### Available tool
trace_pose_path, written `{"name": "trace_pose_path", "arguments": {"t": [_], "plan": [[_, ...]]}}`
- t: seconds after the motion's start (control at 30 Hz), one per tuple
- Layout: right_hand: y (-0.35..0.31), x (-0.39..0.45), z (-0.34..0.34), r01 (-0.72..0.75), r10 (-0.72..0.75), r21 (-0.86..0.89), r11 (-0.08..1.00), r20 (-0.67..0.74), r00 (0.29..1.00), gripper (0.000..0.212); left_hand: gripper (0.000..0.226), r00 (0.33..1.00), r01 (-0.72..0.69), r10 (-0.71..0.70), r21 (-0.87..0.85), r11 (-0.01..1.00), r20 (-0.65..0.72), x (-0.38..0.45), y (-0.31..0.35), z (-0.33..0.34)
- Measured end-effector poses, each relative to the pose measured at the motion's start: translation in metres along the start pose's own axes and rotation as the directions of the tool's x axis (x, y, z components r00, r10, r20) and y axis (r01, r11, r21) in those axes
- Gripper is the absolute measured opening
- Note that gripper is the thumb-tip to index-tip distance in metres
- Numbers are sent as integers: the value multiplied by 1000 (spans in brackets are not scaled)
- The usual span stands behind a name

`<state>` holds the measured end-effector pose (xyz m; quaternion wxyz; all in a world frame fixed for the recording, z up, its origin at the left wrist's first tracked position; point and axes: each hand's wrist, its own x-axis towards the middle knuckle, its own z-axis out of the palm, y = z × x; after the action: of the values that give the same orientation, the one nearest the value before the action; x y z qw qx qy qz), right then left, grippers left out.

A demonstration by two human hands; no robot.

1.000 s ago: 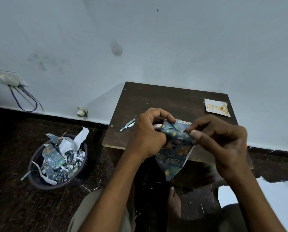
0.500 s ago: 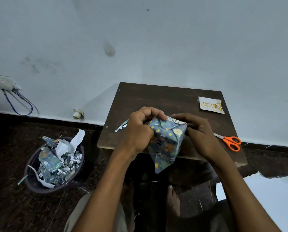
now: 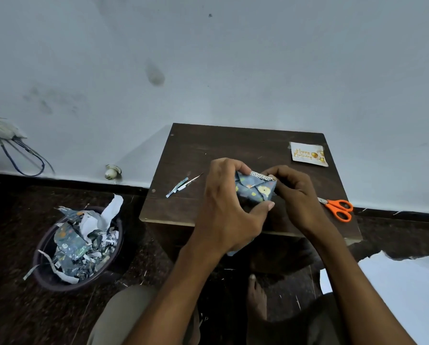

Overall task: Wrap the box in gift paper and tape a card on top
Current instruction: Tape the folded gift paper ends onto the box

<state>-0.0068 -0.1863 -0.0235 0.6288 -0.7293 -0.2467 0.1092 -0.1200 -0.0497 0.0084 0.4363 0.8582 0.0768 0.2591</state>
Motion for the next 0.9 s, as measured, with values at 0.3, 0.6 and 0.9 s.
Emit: {"name": "trace_pose_path", "arguments": {"t": [0.3,0.6,0.9], "plan": [[-4,-2,-10,193,-220,-148,970,-195,956,26,36,985,-155,159,-64,986,64,13,-6,-28],[-24,-5,-12,288,-375,-267,920,-380,845,23,38,964,-196,220,-160,967,151,25,-16,-48],[-20,-2,-13,274,-312,-149,950,-407,859,37,42,963,-139,181,-205,969,202,36,-33,-49]]}}
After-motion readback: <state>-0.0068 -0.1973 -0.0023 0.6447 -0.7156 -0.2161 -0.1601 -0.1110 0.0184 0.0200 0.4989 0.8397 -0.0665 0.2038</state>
